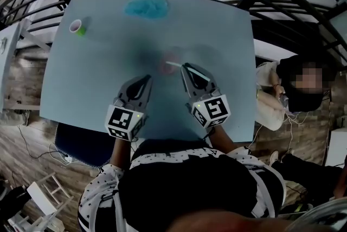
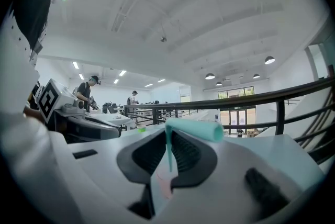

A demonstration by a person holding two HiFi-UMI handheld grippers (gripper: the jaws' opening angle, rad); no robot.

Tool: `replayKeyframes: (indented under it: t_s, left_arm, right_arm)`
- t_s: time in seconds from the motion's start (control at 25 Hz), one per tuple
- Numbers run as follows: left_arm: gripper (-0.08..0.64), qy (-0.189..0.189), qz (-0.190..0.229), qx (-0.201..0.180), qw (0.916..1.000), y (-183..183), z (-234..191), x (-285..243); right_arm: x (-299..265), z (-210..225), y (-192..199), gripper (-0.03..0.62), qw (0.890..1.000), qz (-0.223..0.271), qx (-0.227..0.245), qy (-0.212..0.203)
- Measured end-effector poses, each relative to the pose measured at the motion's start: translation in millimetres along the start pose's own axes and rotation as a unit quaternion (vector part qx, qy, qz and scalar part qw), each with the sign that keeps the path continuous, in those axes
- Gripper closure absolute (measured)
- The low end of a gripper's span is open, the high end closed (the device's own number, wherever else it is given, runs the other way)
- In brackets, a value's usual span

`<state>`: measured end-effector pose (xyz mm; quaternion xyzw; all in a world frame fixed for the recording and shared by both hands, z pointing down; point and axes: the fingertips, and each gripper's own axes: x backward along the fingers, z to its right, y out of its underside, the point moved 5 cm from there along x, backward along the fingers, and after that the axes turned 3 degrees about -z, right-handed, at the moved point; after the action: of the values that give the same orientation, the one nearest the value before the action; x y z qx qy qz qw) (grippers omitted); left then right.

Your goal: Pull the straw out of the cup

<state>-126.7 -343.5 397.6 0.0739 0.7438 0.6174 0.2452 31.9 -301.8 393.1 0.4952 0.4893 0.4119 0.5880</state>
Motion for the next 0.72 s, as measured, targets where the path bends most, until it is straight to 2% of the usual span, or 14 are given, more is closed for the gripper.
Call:
replayKeyframes:
  t_s: [0.72]
  left_arm:
    - [0.545, 0.022, 0.020, 0.003, 0.9996, -9, -9, 0]
  right_arm:
    - [7, -9, -27, 0.546, 1.000, 0.012, 0.011, 0.017]
